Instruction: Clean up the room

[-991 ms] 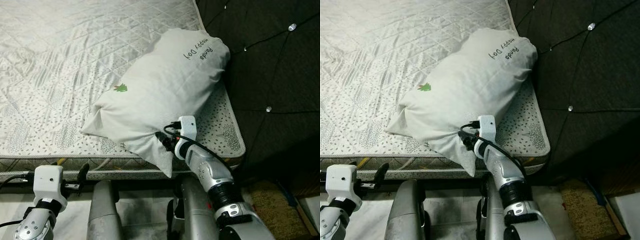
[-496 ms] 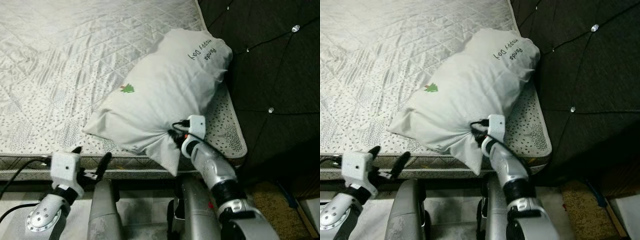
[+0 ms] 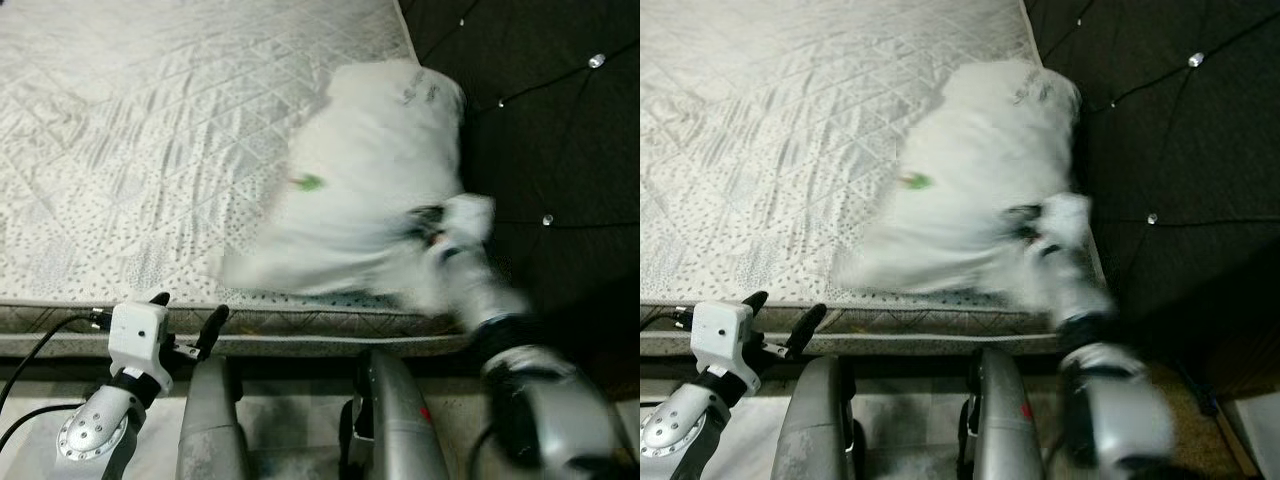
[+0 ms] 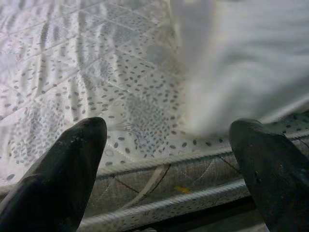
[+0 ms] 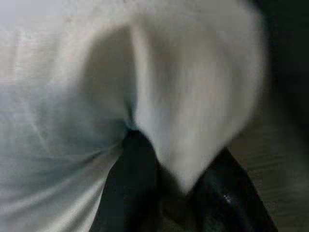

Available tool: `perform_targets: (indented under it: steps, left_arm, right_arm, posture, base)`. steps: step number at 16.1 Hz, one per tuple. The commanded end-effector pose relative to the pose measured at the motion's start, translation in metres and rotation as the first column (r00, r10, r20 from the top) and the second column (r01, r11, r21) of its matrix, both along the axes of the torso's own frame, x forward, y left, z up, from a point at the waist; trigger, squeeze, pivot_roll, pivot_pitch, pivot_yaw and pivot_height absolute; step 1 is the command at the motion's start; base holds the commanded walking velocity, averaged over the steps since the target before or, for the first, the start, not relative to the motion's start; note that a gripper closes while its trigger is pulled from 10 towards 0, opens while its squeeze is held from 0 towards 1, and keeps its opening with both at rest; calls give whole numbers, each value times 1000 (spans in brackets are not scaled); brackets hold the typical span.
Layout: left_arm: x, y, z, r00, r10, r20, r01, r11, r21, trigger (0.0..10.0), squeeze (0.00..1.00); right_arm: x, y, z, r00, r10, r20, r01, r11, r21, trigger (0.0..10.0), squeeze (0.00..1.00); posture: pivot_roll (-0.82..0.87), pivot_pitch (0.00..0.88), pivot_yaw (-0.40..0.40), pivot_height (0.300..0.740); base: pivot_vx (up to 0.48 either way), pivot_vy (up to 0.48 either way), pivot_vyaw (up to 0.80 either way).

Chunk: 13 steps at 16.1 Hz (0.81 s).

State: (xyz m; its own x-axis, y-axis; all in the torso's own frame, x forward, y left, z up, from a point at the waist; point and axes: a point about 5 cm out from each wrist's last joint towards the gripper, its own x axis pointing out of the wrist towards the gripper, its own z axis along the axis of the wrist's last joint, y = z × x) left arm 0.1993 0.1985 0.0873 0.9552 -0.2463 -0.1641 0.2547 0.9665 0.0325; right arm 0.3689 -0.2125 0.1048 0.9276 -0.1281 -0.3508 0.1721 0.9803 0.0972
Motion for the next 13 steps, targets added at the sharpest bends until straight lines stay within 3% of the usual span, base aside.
perform_targets:
  steps: [1,2,4,7,9,10,13]
  left_arm:
    - [-1,-2,-3,1000,-2,-12,3,1000,8,10000,0]
    - [-1,-2,-4,1000,1,-11,-1,1000,9,10000,0]
    - [-1,-3,-5,1000,4,-13,-4,1000,10,10000,0]
    - [-4,-3,-7,1000,4,-20,-3,1000,13,10000,0]
    - [-5,-2,-7,1000,5,-23,-4,1000,14,10000,0]
    - [-5,-2,-8,1000,-1,-28,1,1000,17,10000,0]
    - [-5,-2,-9,999,-12,-34,12,1000,21,10000,0]
  right_arm:
    - [11,-29,43,980,-106,167,114,993,-42,0,0]
    - [7,-54,52,967,-165,193,183,980,-80,0,0]
    - [-3,-87,60,938,-245,243,285,948,-144,0,0]
    - [-32,-115,44,911,-310,270,370,905,-210,0,0]
    - [-51,-117,24,917,-314,245,369,901,-227,0,0]
    - [-73,-111,3,935,-285,209,333,909,-250,0,0]
    - [-105,-87,-20,960,-226,162,262,931,-253,0,0]
  posture:
    - [119,150,-93,581]
    - [116,151,-95,581]
    - [111,154,-95,581]
    - [106,160,-97,581]
    - [97,165,-93,581]
    - [88,169,-89,581]
    - [75,176,-83,581]
  base:
    - [0,0,0]
    - [0,0,0]
    - [0,0,0]
    - [0,0,0]
    - [0,0,0]
    - [0,0,0]
    - [0,0,0]
